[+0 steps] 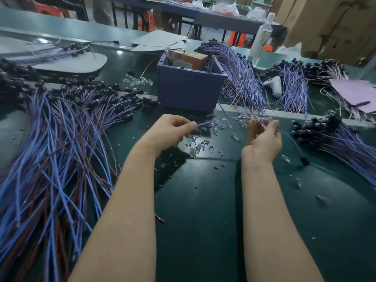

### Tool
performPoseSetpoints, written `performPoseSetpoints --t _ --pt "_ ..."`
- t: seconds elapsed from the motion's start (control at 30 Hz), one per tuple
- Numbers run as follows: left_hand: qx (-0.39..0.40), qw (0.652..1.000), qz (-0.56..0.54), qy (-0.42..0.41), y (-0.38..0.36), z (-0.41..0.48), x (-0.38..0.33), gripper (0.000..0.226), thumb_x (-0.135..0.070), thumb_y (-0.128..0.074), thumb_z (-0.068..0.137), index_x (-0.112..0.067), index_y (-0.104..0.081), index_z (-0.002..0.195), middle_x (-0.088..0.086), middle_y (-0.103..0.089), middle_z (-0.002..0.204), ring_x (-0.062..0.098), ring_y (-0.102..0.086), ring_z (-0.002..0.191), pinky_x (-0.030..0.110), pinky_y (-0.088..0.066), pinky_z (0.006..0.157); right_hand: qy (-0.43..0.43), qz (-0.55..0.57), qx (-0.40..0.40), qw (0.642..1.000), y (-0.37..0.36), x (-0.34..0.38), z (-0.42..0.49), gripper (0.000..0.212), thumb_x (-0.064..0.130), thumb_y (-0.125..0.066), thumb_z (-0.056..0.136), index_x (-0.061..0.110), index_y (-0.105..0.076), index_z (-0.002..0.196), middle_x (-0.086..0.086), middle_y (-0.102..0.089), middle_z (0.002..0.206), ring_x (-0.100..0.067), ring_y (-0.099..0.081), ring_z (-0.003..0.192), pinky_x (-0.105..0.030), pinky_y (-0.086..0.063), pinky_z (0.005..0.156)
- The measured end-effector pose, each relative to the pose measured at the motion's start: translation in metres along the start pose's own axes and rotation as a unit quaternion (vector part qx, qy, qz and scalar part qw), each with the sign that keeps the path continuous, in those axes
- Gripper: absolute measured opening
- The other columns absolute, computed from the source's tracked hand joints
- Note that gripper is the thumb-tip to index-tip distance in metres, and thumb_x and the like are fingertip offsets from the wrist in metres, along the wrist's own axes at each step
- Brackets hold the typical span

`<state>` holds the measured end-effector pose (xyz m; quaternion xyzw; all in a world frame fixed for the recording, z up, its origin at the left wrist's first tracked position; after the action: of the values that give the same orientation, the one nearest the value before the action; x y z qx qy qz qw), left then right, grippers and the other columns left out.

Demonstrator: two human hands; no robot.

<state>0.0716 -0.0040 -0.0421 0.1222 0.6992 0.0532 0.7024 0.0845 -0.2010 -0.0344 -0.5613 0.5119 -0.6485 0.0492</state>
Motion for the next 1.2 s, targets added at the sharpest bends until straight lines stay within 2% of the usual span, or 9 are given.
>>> performPoseSetpoints --t 0.1,0.17,0.23,0.43,0.6,0.9,1.03,1.13,1.2 --pt "-0.032 0.999 -0.033 -0.027 -0.018 0.005 -0.005 0.016 -0.021 -0.059 0.093 -0.014 -0.069 0.083 -0.009 -0.058 0.061 -0.003 -0.044 0.044 0.011 -0.033 0.044 -0.039 -0.088 0.094 0.991 -0.006 -0.010 -0.007 0.019 0.018 -0.052 0.097 0.011 -0.056 0.079 0.003 -0.061 0.056 -0.006 -0.059 0.048 -0.018 -0.054 0.054" --pt "-0.045 0.998 -0.018 -0.047 -0.037 0.009 -0.013 0.013 -0.015 -0.058 0.094 -0.009 -0.068 0.088 -0.005 -0.061 0.066 -0.007 -0.048 0.046 0.009 -0.034 0.045 -0.029 -0.231 0.176 0.956 -0.011 -0.021 -0.015 0.019 0.016 -0.054 0.096 0.011 -0.058 0.078 0.000 -0.058 0.064 -0.007 -0.056 0.053 -0.017 -0.052 0.056" --pt "-0.049 0.997 -0.003 -0.053 -0.050 0.013 -0.017 0.012 -0.014 -0.057 0.094 -0.009 -0.067 0.091 -0.003 -0.063 0.070 -0.005 -0.050 0.052 0.010 -0.036 0.049 -0.012 -0.290 0.214 0.933 -0.012 -0.027 -0.020 0.021 0.013 -0.053 0.096 0.010 -0.058 0.076 -0.003 -0.055 0.065 -0.008 -0.051 0.053 -0.017 -0.048 0.055" --pt "-0.061 0.998 -0.008 -0.002 -0.042 0.014 -0.007 0.024 -0.023 -0.061 0.092 -0.017 -0.067 0.070 -0.009 -0.064 0.059 0.005 -0.047 0.051 0.024 -0.043 0.060 -0.011 -0.208 0.163 0.964 -0.005 -0.022 -0.010 0.018 0.011 -0.054 0.095 0.009 -0.061 0.078 -0.001 -0.055 0.069 -0.005 -0.054 0.057 -0.013 -0.051 0.058" --pt "-0.059 0.992 -0.110 0.033 -0.036 0.009 -0.011 0.026 -0.017 -0.059 0.094 -0.010 -0.066 0.070 -0.008 -0.063 0.049 -0.002 -0.050 0.042 0.012 -0.047 0.050 -0.009 -0.182 0.149 0.972 -0.006 -0.024 -0.013 0.019 0.010 -0.055 0.094 0.009 -0.062 0.077 0.002 -0.058 0.067 -0.002 -0.056 0.053 -0.013 -0.051 0.057" --pt "-0.056 0.976 -0.201 0.056 -0.040 0.004 -0.017 0.023 -0.012 -0.055 0.096 -0.005 -0.062 0.076 -0.005 -0.063 0.048 -0.001 -0.057 0.043 0.010 -0.047 0.050 -0.008 -0.158 0.123 0.980 -0.006 -0.026 -0.013 0.021 0.008 -0.056 0.093 0.010 -0.062 0.073 0.005 -0.060 0.061 -0.001 -0.055 0.050 -0.013 -0.050 0.055" --pt "-0.124 0.961 -0.236 0.074 -0.024 0.007 -0.011 0.019 -0.004 -0.054 0.094 -0.004 -0.063 0.078 -0.006 -0.062 0.046 -0.002 -0.055 0.041 0.009 -0.046 0.048 -0.014 -0.105 0.059 0.993 0.001 -0.016 -0.002 0.024 0.006 -0.053 0.095 0.009 -0.058 0.072 0.010 -0.060 0.045 0.000 -0.056 0.044 -0.012 -0.050 0.052" --pt "-0.210 0.949 -0.228 0.054 -0.013 0.010 -0.009 0.017 -0.002 -0.051 0.094 -0.005 -0.064 0.083 -0.007 -0.062 0.048 -0.002 -0.052 0.041 0.011 -0.046 0.048 -0.014 -0.069 0.037 0.997 0.005 -0.010 0.005 0.024 0.005 -0.052 0.095 0.007 -0.057 0.071 0.010 -0.059 0.043 0.000 -0.057 0.042 -0.012 -0.050 0.050" --pt "-0.264 0.949 -0.168 0.029 -0.017 0.009 -0.011 0.016 -0.005 -0.048 0.095 -0.006 -0.064 0.098 -0.003 -0.067 0.064 0.001 -0.060 0.056 0.020 -0.054 0.063 -0.030 -0.072 0.050 0.996 0.003 -0.014 0.001 0.023 0.005 -0.053 0.095 0.006 -0.057 0.072 0.009 -0.060 0.044 -0.001 -0.059 0.045 -0.014 -0.052 0.053"
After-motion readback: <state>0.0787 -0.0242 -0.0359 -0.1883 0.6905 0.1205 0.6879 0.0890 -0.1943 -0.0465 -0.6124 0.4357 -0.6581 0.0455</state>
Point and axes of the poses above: each hand's wrist, its own z-axis towards the middle knuckle, its own y-axis out of the back of the hand, x = y × z, the point moved 2 cm from there along z, towards the middle knuckle
